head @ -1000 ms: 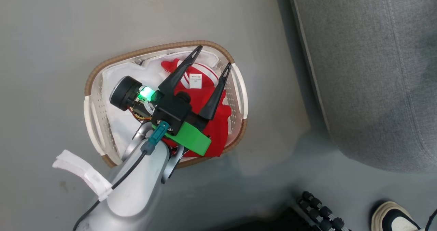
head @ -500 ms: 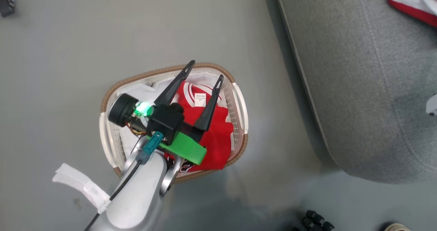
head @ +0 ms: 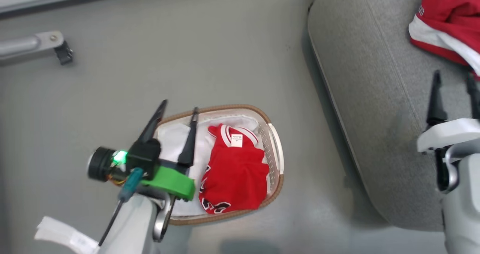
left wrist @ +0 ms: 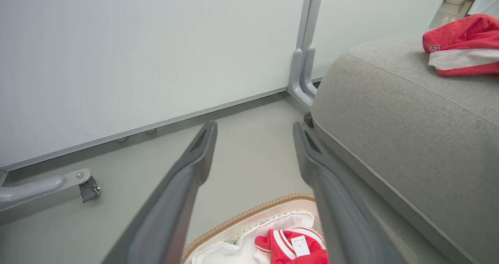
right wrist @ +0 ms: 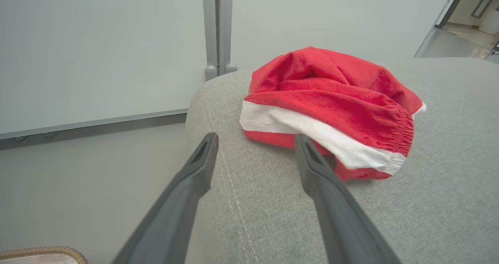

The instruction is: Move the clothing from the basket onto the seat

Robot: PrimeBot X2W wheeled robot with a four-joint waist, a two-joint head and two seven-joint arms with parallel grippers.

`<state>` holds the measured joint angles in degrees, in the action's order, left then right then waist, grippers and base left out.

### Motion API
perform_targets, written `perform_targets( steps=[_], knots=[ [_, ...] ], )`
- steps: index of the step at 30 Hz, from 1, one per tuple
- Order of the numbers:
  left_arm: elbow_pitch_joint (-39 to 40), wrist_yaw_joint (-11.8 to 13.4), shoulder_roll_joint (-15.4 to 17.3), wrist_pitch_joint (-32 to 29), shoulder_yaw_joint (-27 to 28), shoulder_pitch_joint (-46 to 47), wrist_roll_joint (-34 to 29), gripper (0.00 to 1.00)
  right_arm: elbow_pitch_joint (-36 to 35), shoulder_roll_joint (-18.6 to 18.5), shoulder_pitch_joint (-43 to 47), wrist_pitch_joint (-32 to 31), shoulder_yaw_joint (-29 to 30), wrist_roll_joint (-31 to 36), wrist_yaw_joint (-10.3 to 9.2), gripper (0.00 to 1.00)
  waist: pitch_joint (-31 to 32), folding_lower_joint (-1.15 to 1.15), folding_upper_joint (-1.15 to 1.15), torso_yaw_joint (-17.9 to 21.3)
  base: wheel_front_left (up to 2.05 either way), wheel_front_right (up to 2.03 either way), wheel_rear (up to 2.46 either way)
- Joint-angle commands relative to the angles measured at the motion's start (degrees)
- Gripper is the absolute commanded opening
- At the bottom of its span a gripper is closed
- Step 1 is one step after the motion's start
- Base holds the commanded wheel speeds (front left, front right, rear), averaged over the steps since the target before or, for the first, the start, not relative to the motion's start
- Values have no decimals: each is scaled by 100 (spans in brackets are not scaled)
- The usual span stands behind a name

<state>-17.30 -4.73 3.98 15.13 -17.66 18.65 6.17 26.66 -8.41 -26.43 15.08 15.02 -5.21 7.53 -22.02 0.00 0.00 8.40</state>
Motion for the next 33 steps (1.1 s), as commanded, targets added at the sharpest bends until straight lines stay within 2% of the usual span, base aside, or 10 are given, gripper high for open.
perform_targets(
  steps=[1, 12, 18, 33],
  knots=[
    [6, 71, -19, 3, 146, -173, 26, 100, -39, 35, 92, 13, -104, -46, -8, 100, 446, 0, 0, -294, 0, 0, 0],
    [-105, 270, -53, 3, 906, -686, -98, 100, -154, 295, 378, 13, -1027, -153, -8, 100, 1010, 0, 0, -704, 0, 0, 0],
    [-194, 334, -75, 3, 1174, -983, -106, 100, -182, 413, 583, 13, -1250, -242, -8, 100, 1232, 0, 0, -804, 0, 0, 0],
    [-101, 355, -102, 3, 1252, -1567, -39, 100, -361, 518, 1294, 13, -1693, -180, -8, 100, 1788, 0, 0, -781, 0, 0, 0]
  ],
)
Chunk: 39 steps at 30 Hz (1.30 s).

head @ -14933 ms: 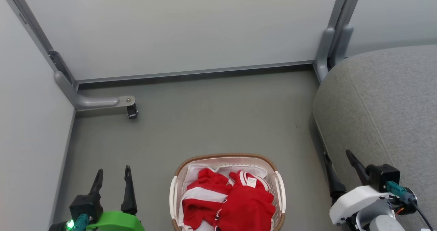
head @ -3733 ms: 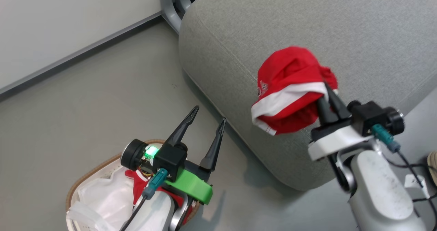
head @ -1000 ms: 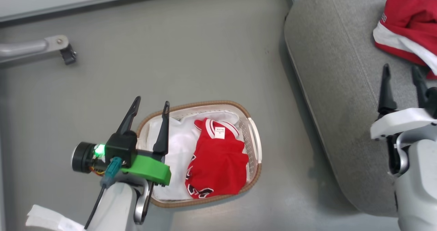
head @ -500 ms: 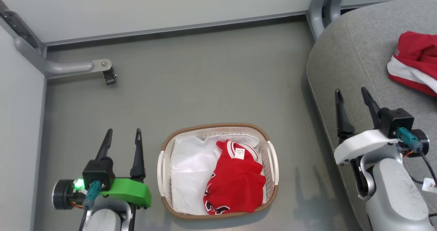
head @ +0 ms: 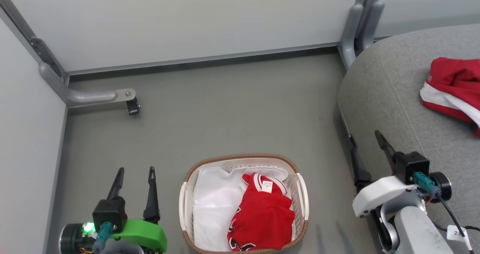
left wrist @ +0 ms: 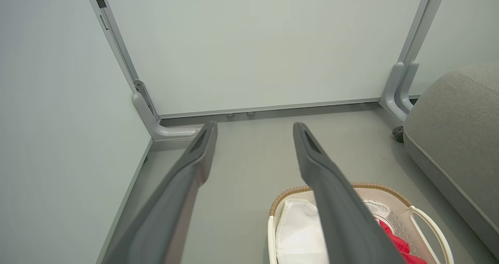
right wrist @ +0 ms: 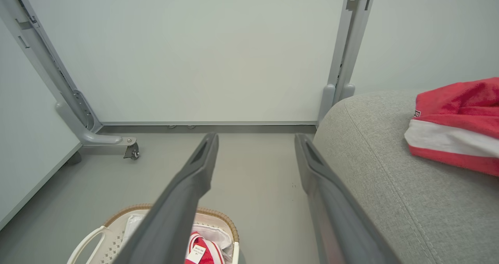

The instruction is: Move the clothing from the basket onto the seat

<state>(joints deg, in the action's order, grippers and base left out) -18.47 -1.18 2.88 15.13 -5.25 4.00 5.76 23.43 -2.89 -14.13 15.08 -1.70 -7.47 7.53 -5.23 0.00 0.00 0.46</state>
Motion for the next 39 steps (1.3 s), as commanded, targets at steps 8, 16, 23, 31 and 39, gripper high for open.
perform_targets(
  steps=[8, 16, 23, 31, 39],
  knots=[
    [66, 3, 8, 3, -128, -459, 75, 100, -155, -19, 440, 13, -135, -13, -8, 100, 366, 0, 0, 24, 0, 0, 0],
    [43, -63, 8, 3, -187, -566, 250, 100, -169, -17, 525, 13, -179, -34, -8, 100, 410, 0, 0, 4, 0, 0, 0],
    [25, -126, 8, 3, -308, -498, 362, 100, -260, -18, 417, 13, -227, -33, -8, 100, 284, 0, 0, 48, 0, 0, 0],
    [-203, -221, 9, 2, -753, 19, 641, 100, -602, -17, -29, 13, -336, -57, -8, 100, -494, 0, 0, 225, 0, 0, 0],
    [-709, -279, 11, 3, -1146, 812, 617, 100, -1035, -16, -589, 13, -406, -97, -8, 100, -1378, 0, 0, 463, 0, 0, 0]
  ],
)
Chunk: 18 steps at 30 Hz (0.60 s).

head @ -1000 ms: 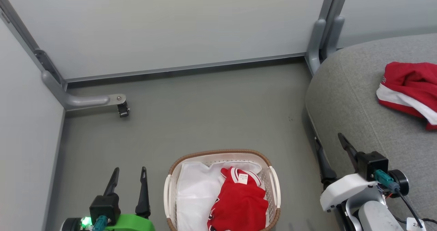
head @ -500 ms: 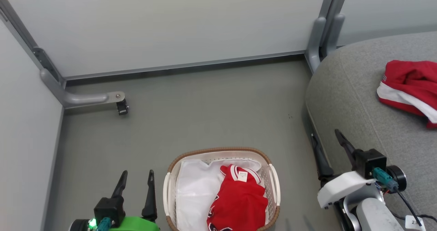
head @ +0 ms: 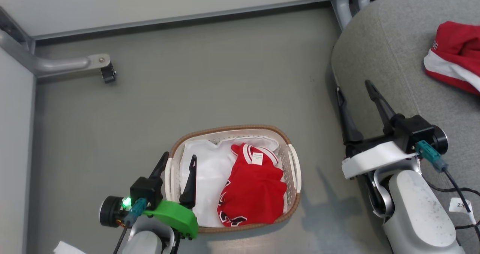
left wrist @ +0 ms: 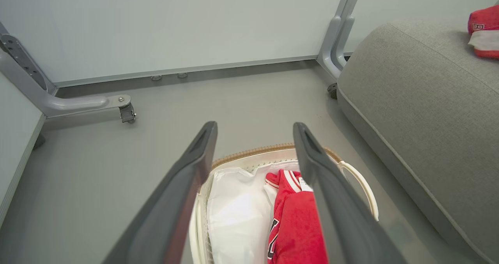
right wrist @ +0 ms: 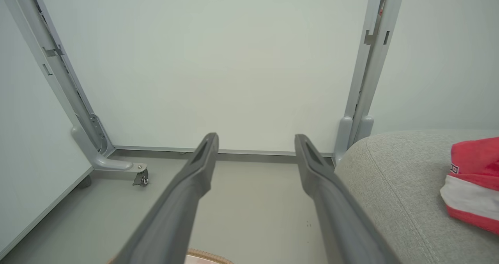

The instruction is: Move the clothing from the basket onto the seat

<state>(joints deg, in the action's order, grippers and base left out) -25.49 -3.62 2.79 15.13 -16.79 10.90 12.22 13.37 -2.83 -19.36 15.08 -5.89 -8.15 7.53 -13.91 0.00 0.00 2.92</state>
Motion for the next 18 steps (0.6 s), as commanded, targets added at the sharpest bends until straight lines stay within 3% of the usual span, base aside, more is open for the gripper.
perform_targets(
  steps=[1, 18],
  knots=[
    [-60, -43, 22, 3, -29, 227, -48, 100, -82, -22, -133, 13, 15, -55, -8, 100, -619, 0, 0, 249, 0, 0, 0],
    [-1057, -228, 28, 3, -526, 1520, 19, 100, -806, -21, -888, 13, -63, -283, -8, 100, -1951, 0, 0, 689, 0, 0, 0]
  ],
)
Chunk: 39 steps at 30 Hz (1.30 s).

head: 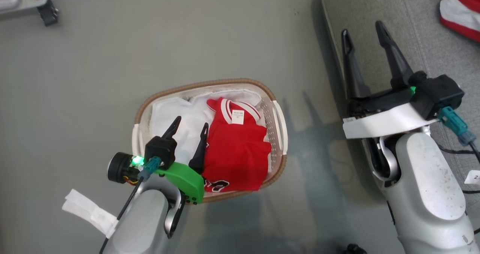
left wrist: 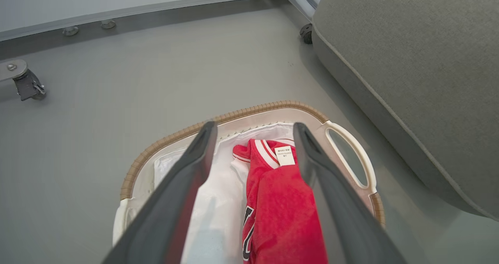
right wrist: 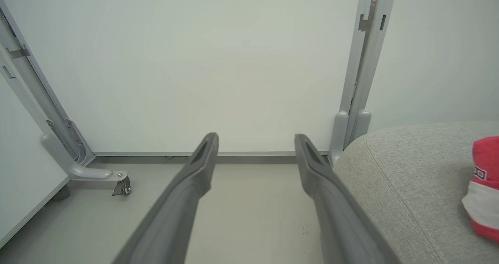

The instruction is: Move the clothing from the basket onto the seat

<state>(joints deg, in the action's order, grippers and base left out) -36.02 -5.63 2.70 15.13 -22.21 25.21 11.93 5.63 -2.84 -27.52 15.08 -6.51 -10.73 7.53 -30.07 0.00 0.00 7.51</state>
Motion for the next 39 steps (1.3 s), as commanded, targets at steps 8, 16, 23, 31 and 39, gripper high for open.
perform_targets(
  steps=[8, 16, 23, 31, 39],
  knots=[
    [-839, -83, 40, 3, -348, 736, 210, 100, -289, -20, -281, 13, -62, -76, -8, 100, -898, 0, 0, 468, 0, 0, 0],
    [-1802, -97, 40, 3, -624, 1459, 296, 100, -490, -18, -415, 13, -135, -212, -8, 100, -1384, 0, 0, 677, 0, 0, 0],
    [-2600, -146, 39, -12, -814, 2039, 452, 100, -626, -19, -559, 13, -253, -311, -8, 100, -1747, 0, 0, 813, 0, 0, 0],
    [-3119, -187, 38, -289, -1202, 2545, 753, 100, -739, -19, -684, 13, -308, -378, -8, 100, -2025, 0, 0, 899, 0, 0, 0],
    [-3322, -193, 39, -707, -1524, 2799, 1195, 100, -802, -18, -712, 13, -343, -395, -8, 100, -2170, 0, 0, 906, 0, 0, 0]
  ],
)
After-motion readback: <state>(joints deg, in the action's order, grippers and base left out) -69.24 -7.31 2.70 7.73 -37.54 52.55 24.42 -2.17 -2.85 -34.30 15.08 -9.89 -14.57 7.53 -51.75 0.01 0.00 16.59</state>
